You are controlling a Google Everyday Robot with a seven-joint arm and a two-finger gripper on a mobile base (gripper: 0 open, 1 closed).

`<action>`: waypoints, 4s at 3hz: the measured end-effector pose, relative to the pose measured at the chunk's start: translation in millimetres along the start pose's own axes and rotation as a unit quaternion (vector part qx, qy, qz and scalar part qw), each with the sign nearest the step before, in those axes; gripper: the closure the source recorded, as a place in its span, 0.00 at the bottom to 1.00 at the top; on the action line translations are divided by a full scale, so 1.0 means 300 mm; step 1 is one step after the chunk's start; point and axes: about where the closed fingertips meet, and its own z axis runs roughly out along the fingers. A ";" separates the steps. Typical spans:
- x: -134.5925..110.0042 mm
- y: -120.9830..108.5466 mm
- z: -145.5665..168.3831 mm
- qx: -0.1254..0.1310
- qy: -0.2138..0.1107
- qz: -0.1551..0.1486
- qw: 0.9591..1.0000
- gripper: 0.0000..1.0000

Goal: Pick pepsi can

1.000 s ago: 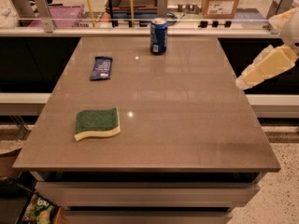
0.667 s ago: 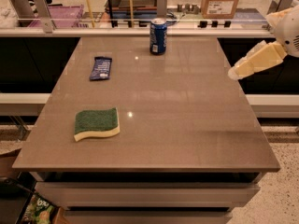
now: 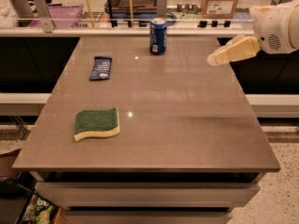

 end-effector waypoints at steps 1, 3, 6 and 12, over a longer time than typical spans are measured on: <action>0.000 0.001 0.000 0.000 0.000 0.000 1.000 0.00; -0.063 -0.006 0.112 0.007 -0.014 0.017 1.000 0.00; -0.140 0.019 0.394 0.019 -0.060 0.110 0.992 0.00; -0.037 -0.177 0.757 0.034 -0.119 0.169 0.978 0.00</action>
Offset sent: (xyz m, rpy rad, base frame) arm 0.0210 0.0087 0.0066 0.0233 -0.0145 -0.0459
